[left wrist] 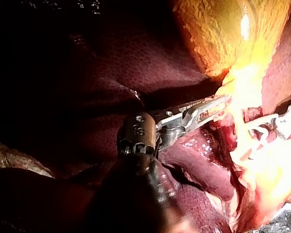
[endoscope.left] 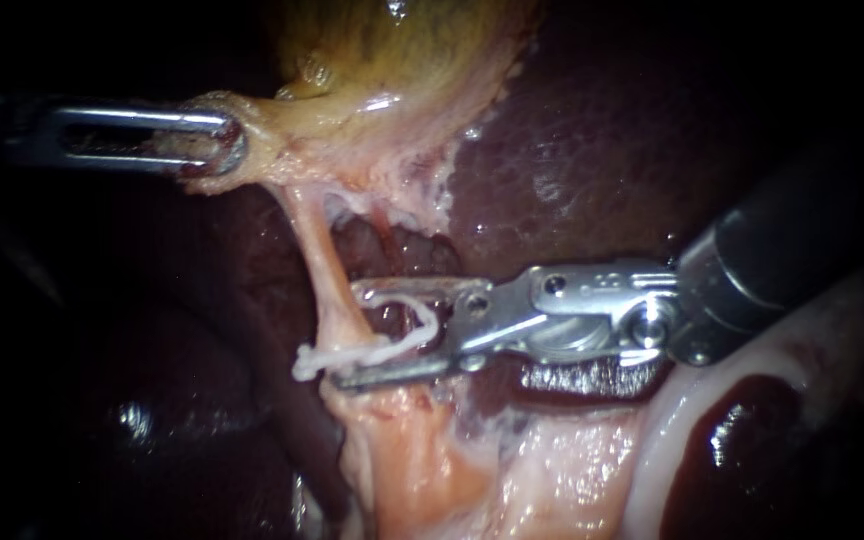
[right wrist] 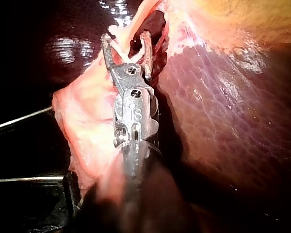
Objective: Clipping second clip left tube
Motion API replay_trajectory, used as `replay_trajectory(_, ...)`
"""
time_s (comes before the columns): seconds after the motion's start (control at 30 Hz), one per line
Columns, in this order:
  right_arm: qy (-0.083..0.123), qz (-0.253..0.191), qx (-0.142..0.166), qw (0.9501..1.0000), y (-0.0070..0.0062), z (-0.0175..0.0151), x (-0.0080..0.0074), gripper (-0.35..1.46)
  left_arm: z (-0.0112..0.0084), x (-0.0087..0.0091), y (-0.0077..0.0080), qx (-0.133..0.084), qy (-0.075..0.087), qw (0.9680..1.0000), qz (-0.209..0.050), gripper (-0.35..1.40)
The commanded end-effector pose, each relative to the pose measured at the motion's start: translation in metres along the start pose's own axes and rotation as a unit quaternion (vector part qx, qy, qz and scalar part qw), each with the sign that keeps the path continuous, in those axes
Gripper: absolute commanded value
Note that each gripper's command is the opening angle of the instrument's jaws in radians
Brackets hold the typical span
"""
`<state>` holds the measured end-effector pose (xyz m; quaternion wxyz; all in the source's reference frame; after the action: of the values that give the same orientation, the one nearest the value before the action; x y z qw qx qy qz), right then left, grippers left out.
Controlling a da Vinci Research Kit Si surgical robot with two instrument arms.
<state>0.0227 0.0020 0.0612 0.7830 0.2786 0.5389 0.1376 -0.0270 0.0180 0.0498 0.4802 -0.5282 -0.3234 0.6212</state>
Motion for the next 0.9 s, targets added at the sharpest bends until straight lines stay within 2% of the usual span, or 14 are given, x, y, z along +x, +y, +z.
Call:
replay_trajectory(0.03, 0.004, 0.004, 0.003, 1.0000, -0.0001, 0.0004, 0.0001, 0.50, 0.0000, 0.0000, 0.0000, 0.000, 0.000, 1.0000, 0.000, -0.35)
replay_trajectory(0.3, 0.032, 0.005, 0.036, 0.9988, -0.0006, 0.0033, 0.0013, 0.50, 0.0001, -0.0001, 0.0000, 0.000, 0.000, 1.0000, 0.000, -0.35)
replay_trajectory(0.37, 0.045, 0.009, 0.050, 0.9977, -0.0013, 0.0033, 0.0016, 0.50, 0.0001, -0.0001, 0.0000, 0.000, 0.000, 1.0000, 0.000, -0.35)
replay_trajectory(0.5, 0.055, 0.005, 0.073, 0.9958, -0.0029, 0.0027, 0.0026, 0.50, 0.0000, -0.0001, 0.0000, 0.000, 0.000, 1.0000, 0.000, -0.35)
replay_trajectory(0.67, 0.069, 0.021, 0.082, 0.9941, -0.0039, 0.0024, 0.0036, 0.49, 0.0000, -0.0001, 0.0000, 0.000, 0.000, 1.0000, 0.000, -0.35)
replay_trajectory(0.8, 0.068, 0.047, 0.082, 0.9932, -0.0038, 0.0026, 0.0035, 0.41, 0.0000, -0.0001, 0.0000, 0.000, 0.000, 1.0000, 0.000, -0.35)
replay_trajectory(0.9, 0.069, 0.063, 0.069, 0.9932, -0.0035, 0.0024, 0.0034, 0.34, 0.0000, -0.0001, 0.0000, 0.000, 0.000, 1.0000, 0.000, -0.35)
